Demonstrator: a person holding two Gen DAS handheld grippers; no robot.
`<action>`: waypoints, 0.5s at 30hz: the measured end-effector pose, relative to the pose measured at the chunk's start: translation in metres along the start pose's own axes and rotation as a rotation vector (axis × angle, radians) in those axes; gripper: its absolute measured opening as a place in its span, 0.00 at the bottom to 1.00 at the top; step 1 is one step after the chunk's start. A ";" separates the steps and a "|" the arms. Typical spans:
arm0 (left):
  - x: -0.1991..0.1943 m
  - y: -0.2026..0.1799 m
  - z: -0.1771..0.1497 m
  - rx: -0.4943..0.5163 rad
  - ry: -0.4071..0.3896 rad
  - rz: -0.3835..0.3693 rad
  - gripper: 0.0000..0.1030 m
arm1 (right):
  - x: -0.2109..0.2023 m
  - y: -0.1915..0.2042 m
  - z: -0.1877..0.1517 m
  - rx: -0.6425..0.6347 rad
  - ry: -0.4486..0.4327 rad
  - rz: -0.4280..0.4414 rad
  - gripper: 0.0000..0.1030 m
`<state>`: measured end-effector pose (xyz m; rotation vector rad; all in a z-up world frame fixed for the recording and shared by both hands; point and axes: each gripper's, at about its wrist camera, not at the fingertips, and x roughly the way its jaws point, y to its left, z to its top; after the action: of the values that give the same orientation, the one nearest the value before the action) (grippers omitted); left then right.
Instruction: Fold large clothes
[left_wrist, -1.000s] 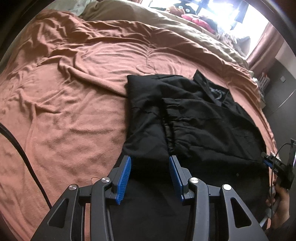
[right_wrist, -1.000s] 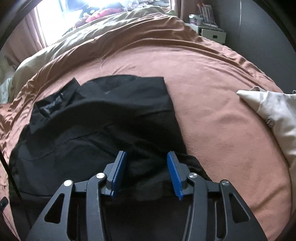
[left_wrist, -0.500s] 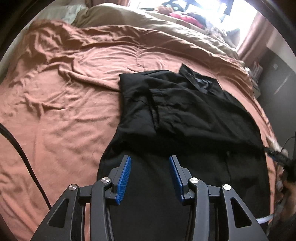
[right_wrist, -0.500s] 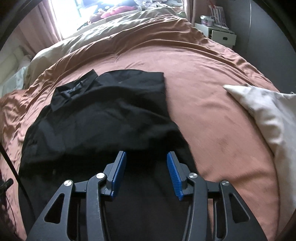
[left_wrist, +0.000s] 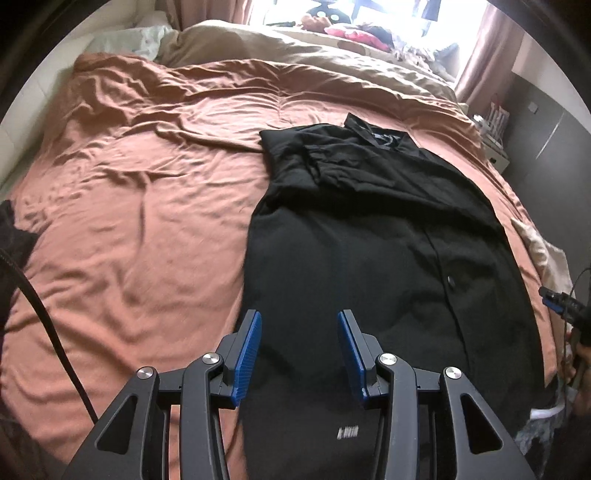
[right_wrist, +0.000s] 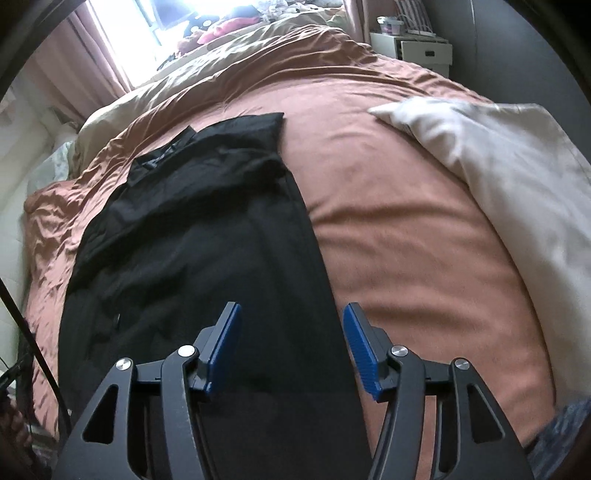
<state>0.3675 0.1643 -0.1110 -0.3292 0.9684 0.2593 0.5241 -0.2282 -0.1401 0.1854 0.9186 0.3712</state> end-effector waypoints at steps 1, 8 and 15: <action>-0.007 0.001 -0.007 0.001 -0.003 0.003 0.44 | -0.007 -0.005 -0.005 0.002 -0.002 0.009 0.54; -0.041 0.012 -0.058 -0.038 -0.012 -0.021 0.44 | -0.040 -0.043 -0.058 0.014 0.001 0.065 0.54; -0.055 0.025 -0.103 -0.101 -0.004 -0.041 0.44 | -0.049 -0.077 -0.106 0.096 0.011 0.151 0.54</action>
<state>0.2504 0.1439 -0.1232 -0.4403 0.9455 0.2713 0.4297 -0.3180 -0.1908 0.3423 0.9364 0.4679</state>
